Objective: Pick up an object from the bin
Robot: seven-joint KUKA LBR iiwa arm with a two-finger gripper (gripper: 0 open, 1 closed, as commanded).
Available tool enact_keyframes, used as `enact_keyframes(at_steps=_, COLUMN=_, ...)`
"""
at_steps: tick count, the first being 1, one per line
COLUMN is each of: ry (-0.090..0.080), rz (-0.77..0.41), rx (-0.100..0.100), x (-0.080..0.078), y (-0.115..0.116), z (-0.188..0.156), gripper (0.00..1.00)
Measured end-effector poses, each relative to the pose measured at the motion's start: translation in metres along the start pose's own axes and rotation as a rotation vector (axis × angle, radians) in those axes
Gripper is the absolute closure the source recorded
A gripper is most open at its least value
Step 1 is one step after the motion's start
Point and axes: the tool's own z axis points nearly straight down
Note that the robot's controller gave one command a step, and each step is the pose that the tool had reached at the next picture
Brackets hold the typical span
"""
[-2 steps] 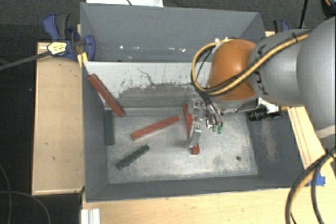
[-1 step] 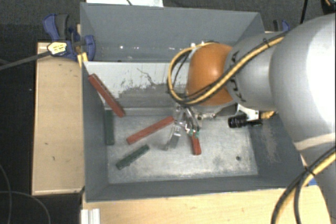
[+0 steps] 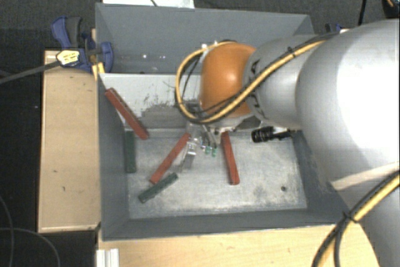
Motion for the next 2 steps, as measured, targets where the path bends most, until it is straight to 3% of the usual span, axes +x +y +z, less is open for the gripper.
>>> enact_keyframes(at_steps=1, ry=0.002, rz=0.009, rx=0.002, x=0.0, y=-0.0032, z=0.0004, gripper=1.0)
enact_keyframes(at_steps=2, ry=0.002, rz=0.01, rx=0.002, x=0.0, y=-0.0032, z=0.0003, gripper=0.0)
